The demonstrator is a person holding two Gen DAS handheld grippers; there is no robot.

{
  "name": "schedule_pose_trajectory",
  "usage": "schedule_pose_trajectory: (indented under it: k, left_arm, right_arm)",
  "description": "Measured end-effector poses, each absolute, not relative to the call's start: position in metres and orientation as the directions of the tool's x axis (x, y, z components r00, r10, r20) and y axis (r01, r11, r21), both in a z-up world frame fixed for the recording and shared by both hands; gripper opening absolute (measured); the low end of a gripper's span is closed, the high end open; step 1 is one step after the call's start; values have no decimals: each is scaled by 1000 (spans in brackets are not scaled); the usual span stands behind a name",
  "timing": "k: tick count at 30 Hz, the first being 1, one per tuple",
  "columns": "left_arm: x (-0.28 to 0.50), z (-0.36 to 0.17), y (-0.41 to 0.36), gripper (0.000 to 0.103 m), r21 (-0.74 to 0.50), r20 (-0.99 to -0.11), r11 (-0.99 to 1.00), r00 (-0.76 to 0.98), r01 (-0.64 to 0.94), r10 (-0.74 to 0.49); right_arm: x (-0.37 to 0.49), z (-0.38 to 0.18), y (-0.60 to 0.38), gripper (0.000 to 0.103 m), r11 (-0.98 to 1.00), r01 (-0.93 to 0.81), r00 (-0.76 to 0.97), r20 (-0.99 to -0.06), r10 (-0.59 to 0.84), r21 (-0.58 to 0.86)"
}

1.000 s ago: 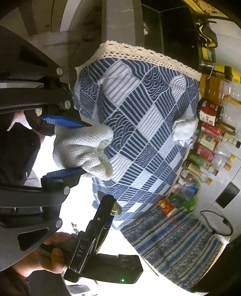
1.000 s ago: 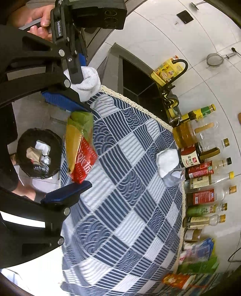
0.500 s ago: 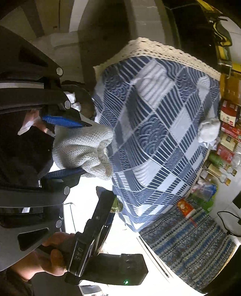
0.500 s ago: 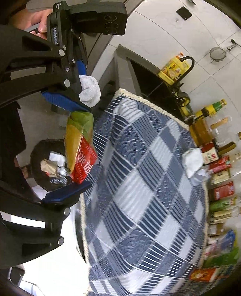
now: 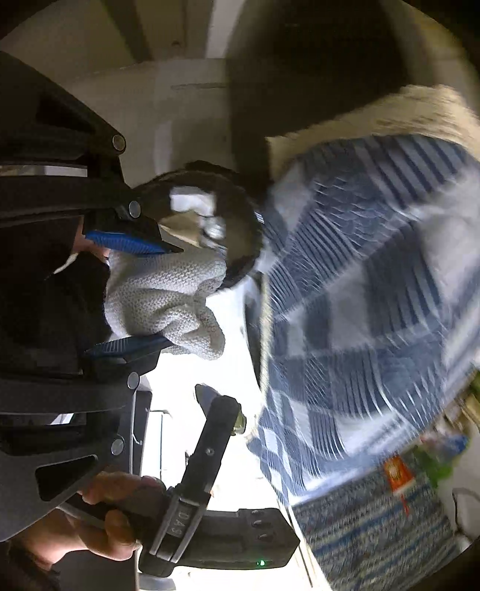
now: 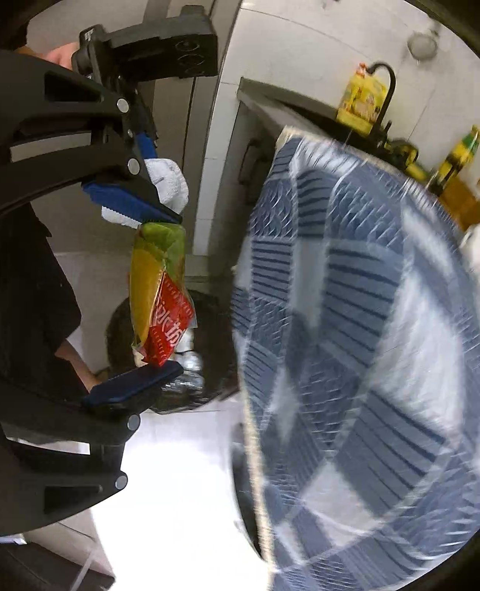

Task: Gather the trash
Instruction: 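Open the left gripper over the bin while the right releases the wrapper, then raise both grippers back up toward the white tissue and plastic bag on the cloth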

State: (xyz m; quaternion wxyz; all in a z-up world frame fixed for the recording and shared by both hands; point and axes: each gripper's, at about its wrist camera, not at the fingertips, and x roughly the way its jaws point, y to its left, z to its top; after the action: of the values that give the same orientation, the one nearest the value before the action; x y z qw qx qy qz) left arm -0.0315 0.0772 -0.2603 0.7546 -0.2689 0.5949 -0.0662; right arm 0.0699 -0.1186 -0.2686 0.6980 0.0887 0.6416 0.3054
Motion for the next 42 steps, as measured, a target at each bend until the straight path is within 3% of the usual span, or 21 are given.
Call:
schedule_pose_trajectory:
  k: [12, 19, 21, 23, 25, 42]
  left_arm:
    - [-24, -336, 73, 37, -456, -890, 840, 166, -295, -425]
    - [-18, -349, 74, 39, -425, -905, 851, 157, -308, -395]
    - [-17, -352, 75, 43, -411, -911, 851, 155, -327, -381]
    - [-14, -350, 74, 63, -369, -929, 871, 151, -323, -338]
    - [-12, -345, 75, 67, -368, -929, 873, 173, -320, -328]
    - [-12, -303, 86, 68, -340, -935, 881, 221, -328, -279]
  right_arm:
    - [84, -349, -108, 73, 828, -292, -105, -877, 469, 478]
    - [95, -366, -98, 73, 815, -265, -130, -857, 499, 515]
    - [99, -366, -95, 75, 806, -253, -114, -844, 524, 535]
    - [103, -362, -89, 91, 785, -252, -107, -823, 558, 566]
    - [105, -356, -85, 92, 777, -259, -93, -816, 571, 574]
    - [104, -318, -100, 93, 778, -290, -73, -824, 562, 557]
